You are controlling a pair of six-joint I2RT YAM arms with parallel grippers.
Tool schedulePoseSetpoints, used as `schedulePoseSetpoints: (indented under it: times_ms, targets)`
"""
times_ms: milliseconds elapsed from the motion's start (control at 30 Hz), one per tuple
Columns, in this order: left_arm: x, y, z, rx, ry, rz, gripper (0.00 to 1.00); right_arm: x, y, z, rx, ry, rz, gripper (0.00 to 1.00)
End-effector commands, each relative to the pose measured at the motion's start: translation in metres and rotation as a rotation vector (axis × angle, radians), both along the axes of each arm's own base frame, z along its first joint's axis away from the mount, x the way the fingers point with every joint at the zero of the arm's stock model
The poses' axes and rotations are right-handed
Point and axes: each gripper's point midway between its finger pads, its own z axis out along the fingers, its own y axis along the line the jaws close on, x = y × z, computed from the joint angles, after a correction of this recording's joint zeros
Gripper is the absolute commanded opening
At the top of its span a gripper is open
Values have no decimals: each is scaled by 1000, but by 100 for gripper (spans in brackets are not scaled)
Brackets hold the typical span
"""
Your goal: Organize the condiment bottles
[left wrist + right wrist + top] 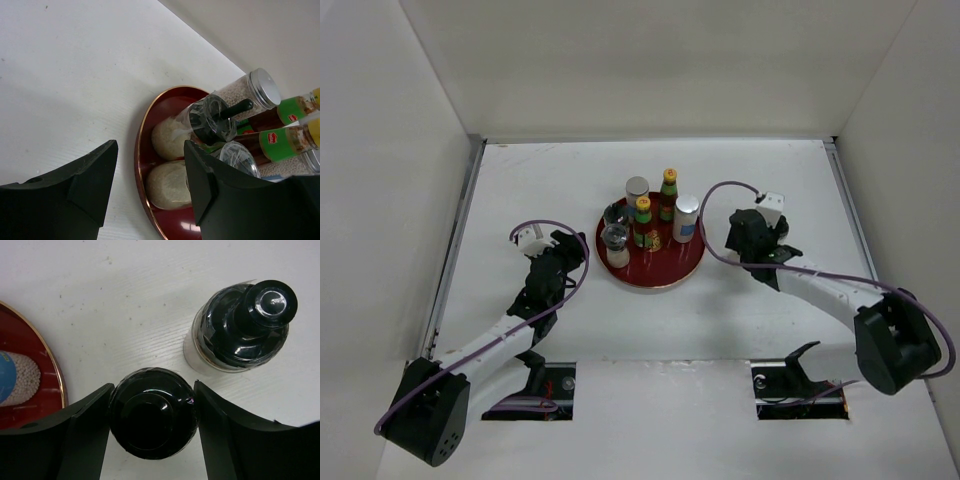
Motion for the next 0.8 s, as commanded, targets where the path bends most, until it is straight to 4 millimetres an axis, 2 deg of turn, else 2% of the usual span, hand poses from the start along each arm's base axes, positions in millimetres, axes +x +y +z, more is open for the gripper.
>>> schedulePoseSetpoints:
  times_ms: [0,67,133,233,267,367,500,633,767]
  targets:
    - [3,-1,11,-31,-45,-3,54,10,3,44,36,-130,-15,53]
    - [3,-3,10,-30,-42,-8,54,4,14,66,23,-174,25,51]
    - [4,-4,12,-30,-45,-8,54,-3,36,89,44,-220,92,49]
    - [5,-5,10,-28,-40,-9,54,-8,90,104,98,-226,252,49]
    - [4,-4,10,-29,-41,-9,54,-10,114,104,117,-215,313,49]
    - [5,-3,11,-27,-46,-2,54,-13,166,104,150,-215,418,49]
    - [3,-1,12,-32,-51,0,54,-12,228,104,170,-252,529,50]
    - [3,-1,12,-31,-49,-2,54,-9,265,94,168,-271,575,50]
    - [3,1,14,-33,-57,3,54,-9,282,70,143,-230,594,52]
